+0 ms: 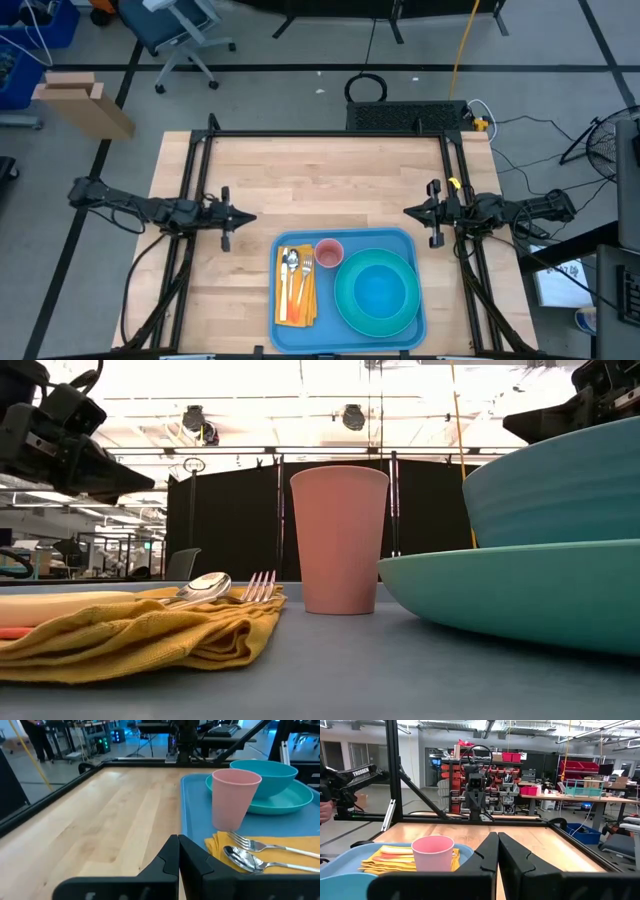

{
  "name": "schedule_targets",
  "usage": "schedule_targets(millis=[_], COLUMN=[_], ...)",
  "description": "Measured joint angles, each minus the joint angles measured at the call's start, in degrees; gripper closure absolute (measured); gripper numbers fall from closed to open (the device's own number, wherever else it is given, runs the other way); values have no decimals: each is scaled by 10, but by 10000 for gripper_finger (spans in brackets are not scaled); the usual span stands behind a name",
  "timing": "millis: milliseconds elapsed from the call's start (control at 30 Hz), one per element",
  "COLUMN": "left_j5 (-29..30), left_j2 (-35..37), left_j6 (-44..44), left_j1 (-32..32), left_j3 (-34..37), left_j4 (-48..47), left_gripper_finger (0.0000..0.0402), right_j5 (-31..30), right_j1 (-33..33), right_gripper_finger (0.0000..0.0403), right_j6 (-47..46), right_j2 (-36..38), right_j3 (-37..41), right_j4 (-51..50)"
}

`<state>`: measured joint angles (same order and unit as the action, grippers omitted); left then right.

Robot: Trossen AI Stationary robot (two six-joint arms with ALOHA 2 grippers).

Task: Set up tray
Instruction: Return to Home Position

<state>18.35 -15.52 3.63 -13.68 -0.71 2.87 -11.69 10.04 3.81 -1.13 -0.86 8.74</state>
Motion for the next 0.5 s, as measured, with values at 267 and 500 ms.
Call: schedule_targets(millis=[267,500], left_j5=[-3,3], left_j2=[-43,-54], left_j6=[37,-2], left_j1=[0,0], left_j3=[0,2], left_j4=[0,23], left_gripper_finger=[400,400], right_j5=[-1,-1], right_j1=[0,0], right_gripper_finger=[403,403], right_j6=[4,9], right_j2=[0,0], right_j3=[0,0], right_j4=[2,27])
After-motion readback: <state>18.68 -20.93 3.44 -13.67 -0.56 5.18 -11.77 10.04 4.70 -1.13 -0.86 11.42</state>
